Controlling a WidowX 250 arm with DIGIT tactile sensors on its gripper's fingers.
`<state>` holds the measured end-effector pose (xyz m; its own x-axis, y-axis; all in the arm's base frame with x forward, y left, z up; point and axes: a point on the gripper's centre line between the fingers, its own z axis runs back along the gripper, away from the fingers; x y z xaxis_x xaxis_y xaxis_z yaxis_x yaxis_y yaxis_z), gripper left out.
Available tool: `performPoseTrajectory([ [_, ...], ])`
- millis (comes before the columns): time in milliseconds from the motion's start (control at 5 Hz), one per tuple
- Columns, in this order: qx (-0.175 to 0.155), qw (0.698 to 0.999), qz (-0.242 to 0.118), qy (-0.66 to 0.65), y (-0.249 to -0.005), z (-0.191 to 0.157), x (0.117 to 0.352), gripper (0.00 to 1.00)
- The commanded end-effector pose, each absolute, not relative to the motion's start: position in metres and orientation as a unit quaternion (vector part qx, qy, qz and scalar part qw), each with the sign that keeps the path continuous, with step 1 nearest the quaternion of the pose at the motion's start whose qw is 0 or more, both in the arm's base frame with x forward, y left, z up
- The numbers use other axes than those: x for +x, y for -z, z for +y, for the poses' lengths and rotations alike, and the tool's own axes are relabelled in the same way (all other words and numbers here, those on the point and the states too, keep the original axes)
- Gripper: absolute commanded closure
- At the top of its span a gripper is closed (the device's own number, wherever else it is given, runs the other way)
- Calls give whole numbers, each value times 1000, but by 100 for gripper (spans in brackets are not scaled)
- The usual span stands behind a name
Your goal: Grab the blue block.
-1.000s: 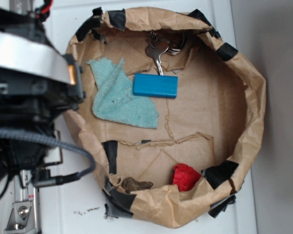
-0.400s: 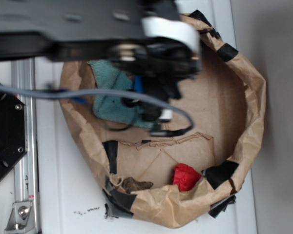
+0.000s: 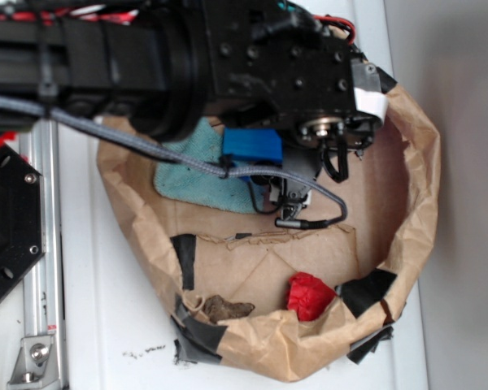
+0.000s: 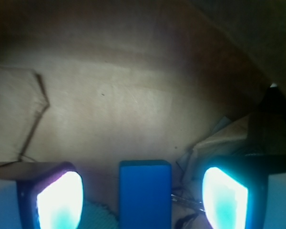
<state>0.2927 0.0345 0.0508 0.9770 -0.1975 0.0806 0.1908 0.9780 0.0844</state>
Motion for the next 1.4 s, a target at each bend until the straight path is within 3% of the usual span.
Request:
performPoseTrajectory([
  [0, 69, 993, -45, 89, -55, 45, 277, 0],
  [400, 57, 996, -37, 60, -49, 69, 274, 0],
  [600, 36, 995, -27, 88, -39, 53, 265, 0],
  [800, 39, 994, -15, 104, -31, 44, 269, 0],
  [1000, 33, 996, -8, 84, -28, 45, 272, 100],
  [1200, 35, 996, -10, 84, -29, 47, 272, 100],
])
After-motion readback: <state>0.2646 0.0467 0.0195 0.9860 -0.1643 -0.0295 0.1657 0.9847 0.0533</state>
